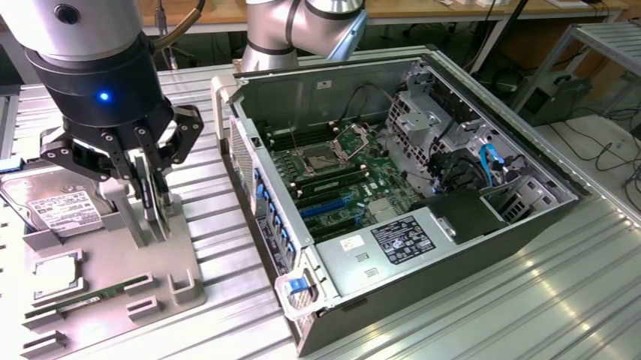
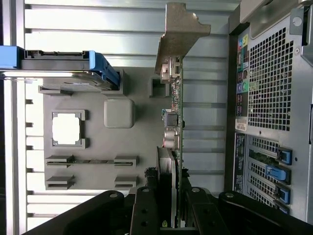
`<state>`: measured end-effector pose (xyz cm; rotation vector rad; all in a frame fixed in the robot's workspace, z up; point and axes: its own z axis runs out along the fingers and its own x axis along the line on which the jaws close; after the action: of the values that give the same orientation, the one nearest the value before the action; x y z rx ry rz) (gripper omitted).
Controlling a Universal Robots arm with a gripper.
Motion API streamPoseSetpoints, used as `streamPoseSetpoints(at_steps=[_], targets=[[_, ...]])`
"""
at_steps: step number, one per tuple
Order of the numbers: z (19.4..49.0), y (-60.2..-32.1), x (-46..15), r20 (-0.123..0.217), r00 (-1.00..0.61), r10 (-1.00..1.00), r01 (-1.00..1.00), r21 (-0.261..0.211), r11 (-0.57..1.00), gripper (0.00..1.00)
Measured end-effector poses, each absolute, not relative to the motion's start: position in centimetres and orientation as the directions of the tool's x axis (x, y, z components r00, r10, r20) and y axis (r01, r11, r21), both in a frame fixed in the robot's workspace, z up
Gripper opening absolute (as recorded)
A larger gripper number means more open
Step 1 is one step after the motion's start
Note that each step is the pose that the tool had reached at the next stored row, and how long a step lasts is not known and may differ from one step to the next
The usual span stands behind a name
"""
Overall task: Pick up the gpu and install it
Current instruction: 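Pick up the gpu and move the gpu toward the slot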
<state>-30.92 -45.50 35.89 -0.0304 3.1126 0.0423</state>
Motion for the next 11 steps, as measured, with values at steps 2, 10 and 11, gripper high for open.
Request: streamPoseSetpoints(at_steps=[2,10,11], targets=[[35.96,-45.50,-30.92,-0.029,-0.999,-0.019,-0.020,0.027,0.999,0.27],[36.31,-45.50,-30.92,-0.029,-0.999,-0.019,-0.020,0.027,0.999,0.27],[36.32,-45.50,-30.92,-0.029,-0.999,-0.019,-0.020,0.027,0.999,0.27]])
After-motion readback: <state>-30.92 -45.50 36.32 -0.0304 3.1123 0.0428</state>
